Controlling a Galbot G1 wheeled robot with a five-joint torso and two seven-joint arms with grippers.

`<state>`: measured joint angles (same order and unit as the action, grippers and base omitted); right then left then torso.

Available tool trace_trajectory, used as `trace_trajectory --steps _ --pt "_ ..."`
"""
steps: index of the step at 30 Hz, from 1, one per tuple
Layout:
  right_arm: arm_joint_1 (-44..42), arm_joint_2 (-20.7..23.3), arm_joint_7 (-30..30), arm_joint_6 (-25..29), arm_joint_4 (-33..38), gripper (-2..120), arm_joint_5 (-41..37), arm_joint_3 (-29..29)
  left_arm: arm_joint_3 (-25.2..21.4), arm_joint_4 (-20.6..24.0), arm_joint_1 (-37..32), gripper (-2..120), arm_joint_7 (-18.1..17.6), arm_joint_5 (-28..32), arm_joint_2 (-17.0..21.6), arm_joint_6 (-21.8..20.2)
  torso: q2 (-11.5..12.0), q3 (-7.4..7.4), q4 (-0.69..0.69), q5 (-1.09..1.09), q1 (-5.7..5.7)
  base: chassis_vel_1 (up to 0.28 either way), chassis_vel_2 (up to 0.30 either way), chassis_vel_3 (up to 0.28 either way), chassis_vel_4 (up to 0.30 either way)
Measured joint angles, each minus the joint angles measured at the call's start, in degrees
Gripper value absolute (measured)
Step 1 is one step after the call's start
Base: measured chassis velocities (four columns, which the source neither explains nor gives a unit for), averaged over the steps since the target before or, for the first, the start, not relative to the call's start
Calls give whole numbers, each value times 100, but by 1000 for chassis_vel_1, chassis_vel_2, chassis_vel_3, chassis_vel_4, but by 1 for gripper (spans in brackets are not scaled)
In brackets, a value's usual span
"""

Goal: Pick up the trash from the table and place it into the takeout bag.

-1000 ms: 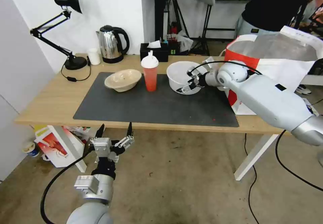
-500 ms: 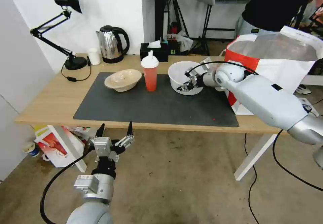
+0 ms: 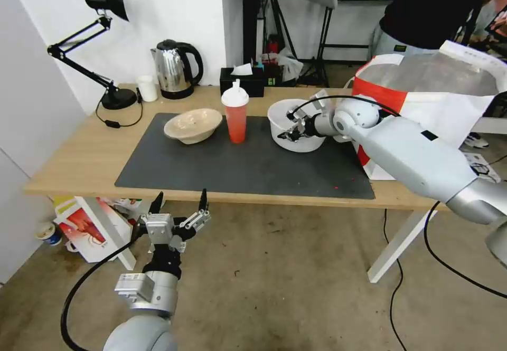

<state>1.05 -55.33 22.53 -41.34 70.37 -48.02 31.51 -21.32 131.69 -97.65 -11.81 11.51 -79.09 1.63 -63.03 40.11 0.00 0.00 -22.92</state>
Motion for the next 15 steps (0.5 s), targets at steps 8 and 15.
trace_trajectory --steps 8,15 --pt "141 55 -76 0 133 0 -353 -196 -50 41 -12 100 -7 37 17 2 0 0 0 1 0 0 0 0 0" --pt "476 232 -188 0 412 0 -710 -413 -82 67 -29 100 -8 55 31 5 0 0 0 0 0 0 0 0 0"
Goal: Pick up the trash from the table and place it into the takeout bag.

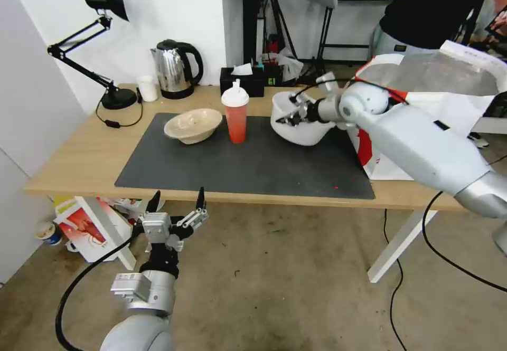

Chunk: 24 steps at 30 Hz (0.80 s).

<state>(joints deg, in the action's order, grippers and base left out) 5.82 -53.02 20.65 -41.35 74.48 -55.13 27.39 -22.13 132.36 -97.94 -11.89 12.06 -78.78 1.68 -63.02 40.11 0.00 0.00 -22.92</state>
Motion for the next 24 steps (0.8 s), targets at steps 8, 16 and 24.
trace_trajectory --steps 8,16,24 --pt "601 66 -161 0 31 0 -414 -187 -18 75 -35 100 -1 6 3 1 0 0 0 -1 0 0 0 0 0" --pt "1042 66 -194 0 -16 0 -571 -116 -59 172 -87 100 -2 8 2 5 0 0 0 1 0 0 0 0 0" --pt "1473 -44 -233 2 -115 0 -799 -43 -94 237 -125 100 -3 9 -4 17 0 0 1 -1 0 0 0 0 0"
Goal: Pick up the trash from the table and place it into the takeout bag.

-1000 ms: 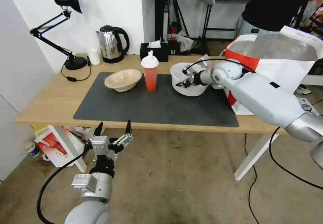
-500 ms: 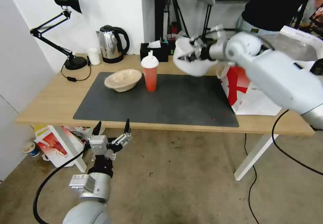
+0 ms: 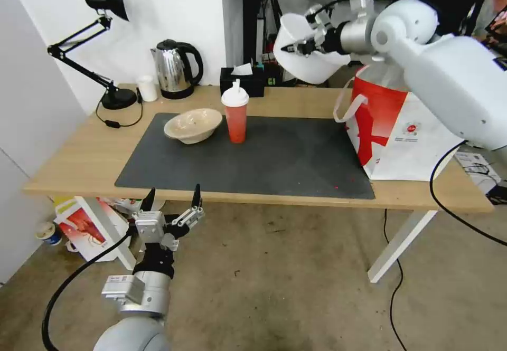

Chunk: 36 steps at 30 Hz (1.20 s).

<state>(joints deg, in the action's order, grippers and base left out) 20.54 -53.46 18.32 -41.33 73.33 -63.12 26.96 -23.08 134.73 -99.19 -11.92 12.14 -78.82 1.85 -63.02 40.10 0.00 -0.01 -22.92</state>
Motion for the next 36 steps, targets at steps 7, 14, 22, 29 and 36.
trace_trajectory --steps 7,14,22,29,36 --pt "375 54 -55 1 -109 0 -92 168 -18 57 0 100 0 15 -9 17 0 0 0 1 0 0 0 0 0" --pt "572 387 -97 1 -55 0 -183 323 -34 62 38 100 0 59 21 18 0 0 0 1 0 0 0 0 0" --pt "472 1091 -100 1 210 0 -248 339 -5 73 41 100 1 74 75 20 0 0 -2 3 0 0 0 0 0" --pt "158 1689 -131 1 432 0 -293 137 -62 160 90 100 -72 201 183 -26 0 0 1 1 1 0 0 0 0" --pt "-198 2205 -140 1 634 0 -301 -129 -46 161 64 100 -73 214 196 -27 0 0 -1 2 1 0 0 0 0"
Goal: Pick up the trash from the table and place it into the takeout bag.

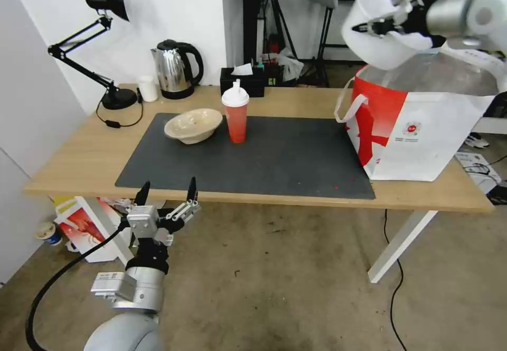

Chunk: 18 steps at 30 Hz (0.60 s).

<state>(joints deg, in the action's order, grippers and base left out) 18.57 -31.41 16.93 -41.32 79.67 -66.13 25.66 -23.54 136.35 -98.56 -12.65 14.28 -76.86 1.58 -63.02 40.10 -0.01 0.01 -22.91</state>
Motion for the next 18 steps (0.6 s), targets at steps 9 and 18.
trace_trajectory --steps 9,18 --pt "-810 494 12 0 335 0 8 -693 107 -63 31 100 0 -8 -8 0 0 0 1 -2 0 0 0 0 0" --pt "-1589 566 8 0 499 0 51 -1189 179 -121 55 100 0 -29 -19 1 0 0 1 -1 0 0 0 0 0"
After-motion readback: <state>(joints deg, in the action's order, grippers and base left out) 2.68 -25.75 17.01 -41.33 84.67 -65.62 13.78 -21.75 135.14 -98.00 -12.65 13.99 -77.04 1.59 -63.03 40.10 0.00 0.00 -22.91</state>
